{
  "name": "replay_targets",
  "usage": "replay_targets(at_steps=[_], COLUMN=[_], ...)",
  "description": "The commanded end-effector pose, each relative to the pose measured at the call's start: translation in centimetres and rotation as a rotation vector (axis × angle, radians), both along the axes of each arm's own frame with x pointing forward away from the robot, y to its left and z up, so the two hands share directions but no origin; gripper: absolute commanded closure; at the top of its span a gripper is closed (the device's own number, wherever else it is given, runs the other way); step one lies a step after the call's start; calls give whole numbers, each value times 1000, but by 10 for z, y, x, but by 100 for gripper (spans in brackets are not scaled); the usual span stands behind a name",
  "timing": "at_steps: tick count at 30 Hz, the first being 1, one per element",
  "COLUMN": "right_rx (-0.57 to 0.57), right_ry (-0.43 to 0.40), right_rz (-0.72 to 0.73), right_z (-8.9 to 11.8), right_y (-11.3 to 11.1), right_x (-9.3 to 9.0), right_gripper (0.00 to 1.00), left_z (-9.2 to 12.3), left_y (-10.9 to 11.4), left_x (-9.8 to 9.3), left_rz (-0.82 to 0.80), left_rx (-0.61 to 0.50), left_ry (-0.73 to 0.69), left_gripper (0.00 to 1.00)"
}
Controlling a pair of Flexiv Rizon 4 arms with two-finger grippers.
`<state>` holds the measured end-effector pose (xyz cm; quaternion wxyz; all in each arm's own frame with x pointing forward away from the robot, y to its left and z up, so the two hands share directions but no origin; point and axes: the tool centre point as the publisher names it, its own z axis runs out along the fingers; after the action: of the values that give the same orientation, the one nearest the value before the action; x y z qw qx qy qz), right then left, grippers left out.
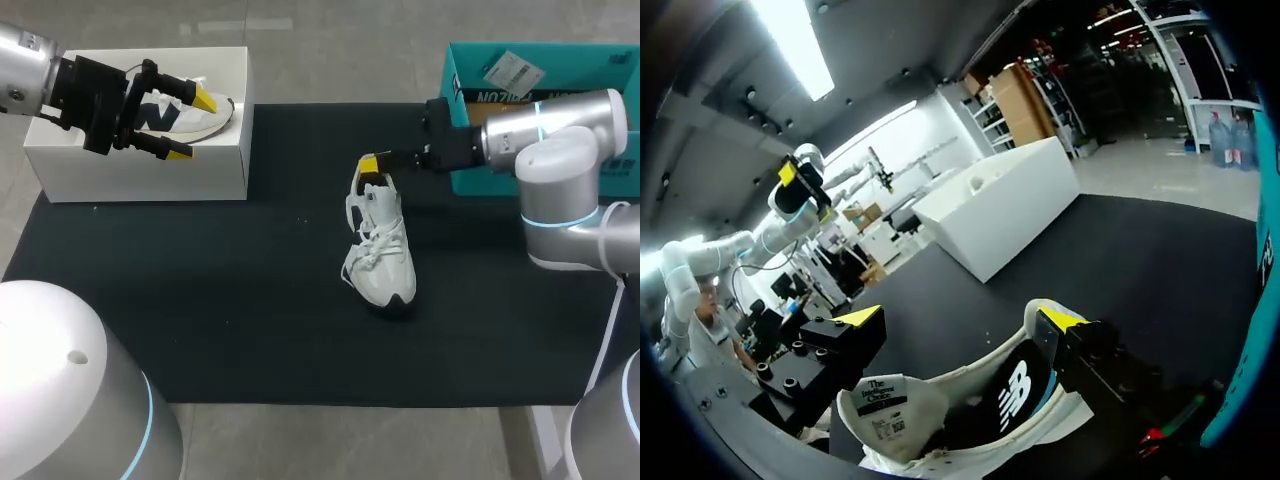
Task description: Take the shoe out of the shoebox, open the shoe tongue, remove and reinsert the insole, then place the shoe into the shoebox
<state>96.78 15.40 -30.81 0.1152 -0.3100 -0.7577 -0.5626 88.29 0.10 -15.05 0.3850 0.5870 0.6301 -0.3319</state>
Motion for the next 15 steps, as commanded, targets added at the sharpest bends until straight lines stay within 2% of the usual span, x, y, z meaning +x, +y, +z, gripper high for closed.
replay_targets(at_steps=[1,7,9,10,11,12,15], right_rx=[-9,-68,-104,-128,-161,-191,-256], right_ry=[-27,7,40,54,66,86,139], right_rz=[-14,-79,-103,-110,-122,-137,-204], right_z=[8,28,34,36,40,42,52], right_y=[-1,-11,-15,-18,-21,-24,-31], right_x=[-3,-6,-10,-12,-14,-16,-19], right_gripper=[0,0,60,75,96,100,100], left_z=[0,0,0,0,0,0,0], left_y=[0,0,0,0,0,0,0], left_x=[1,1,1,1,1,1,1], left_rz=[-2,-2,-2,-2,-2,-2,-2], left_rx=[4,4,4,4,4,4,4], left_ry=[1,1,1,1,1,1,1], left_gripper=[0,0,0,0,0,0,0])
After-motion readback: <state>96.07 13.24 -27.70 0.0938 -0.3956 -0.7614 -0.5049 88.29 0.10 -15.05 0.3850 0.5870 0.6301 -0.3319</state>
